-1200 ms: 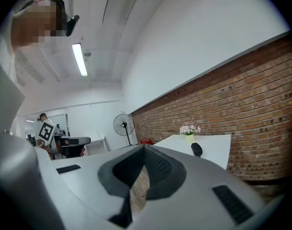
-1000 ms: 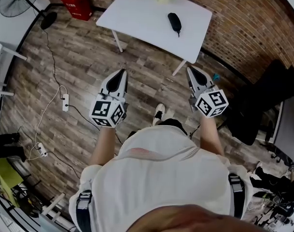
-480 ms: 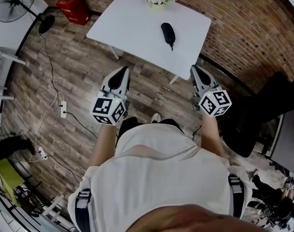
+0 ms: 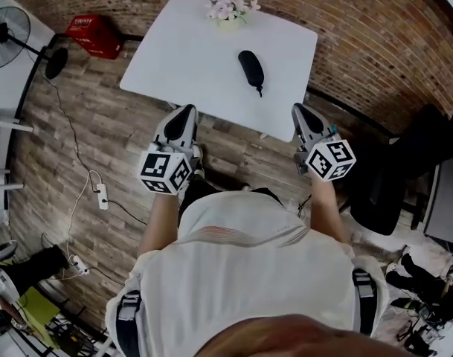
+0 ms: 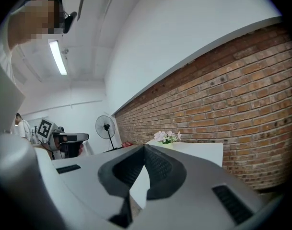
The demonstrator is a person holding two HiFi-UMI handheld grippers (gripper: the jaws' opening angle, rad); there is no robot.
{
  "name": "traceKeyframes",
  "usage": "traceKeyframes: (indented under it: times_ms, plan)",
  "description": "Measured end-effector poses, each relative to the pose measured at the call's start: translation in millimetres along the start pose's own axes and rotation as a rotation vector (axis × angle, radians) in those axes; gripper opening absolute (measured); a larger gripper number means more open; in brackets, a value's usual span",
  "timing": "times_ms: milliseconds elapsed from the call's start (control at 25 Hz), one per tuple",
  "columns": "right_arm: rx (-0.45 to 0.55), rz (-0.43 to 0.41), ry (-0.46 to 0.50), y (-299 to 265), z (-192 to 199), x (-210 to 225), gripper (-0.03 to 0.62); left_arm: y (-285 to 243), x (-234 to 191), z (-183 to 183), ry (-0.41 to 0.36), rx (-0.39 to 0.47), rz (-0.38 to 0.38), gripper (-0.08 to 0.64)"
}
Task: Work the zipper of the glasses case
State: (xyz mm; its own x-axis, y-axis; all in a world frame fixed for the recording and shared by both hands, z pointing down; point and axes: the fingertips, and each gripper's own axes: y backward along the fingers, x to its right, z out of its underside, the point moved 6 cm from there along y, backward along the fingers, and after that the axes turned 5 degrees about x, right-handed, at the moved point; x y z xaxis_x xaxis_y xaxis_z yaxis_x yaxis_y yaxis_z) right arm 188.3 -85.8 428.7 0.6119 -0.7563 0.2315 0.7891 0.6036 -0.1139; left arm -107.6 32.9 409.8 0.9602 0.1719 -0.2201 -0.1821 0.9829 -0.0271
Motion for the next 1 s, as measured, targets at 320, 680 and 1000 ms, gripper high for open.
traceKeyframes:
  times_ms: [320,680,1000]
  plan:
    - [0.024,0.16,-0.016,-91,-19,-2,0.051,-94,-91,-26,-0.026,-0.043,0.202,0.02]
    - [-0.016,0.302,-0.045,-159,-10,-19,0.051,-145,-177,-33,-0.023,-0.107,0.31,0.02]
    - [-0.077,0.352,-0.106,-162,8,17,0.051,-190,-167,-18,0.006,-0.155,0.362,0.02]
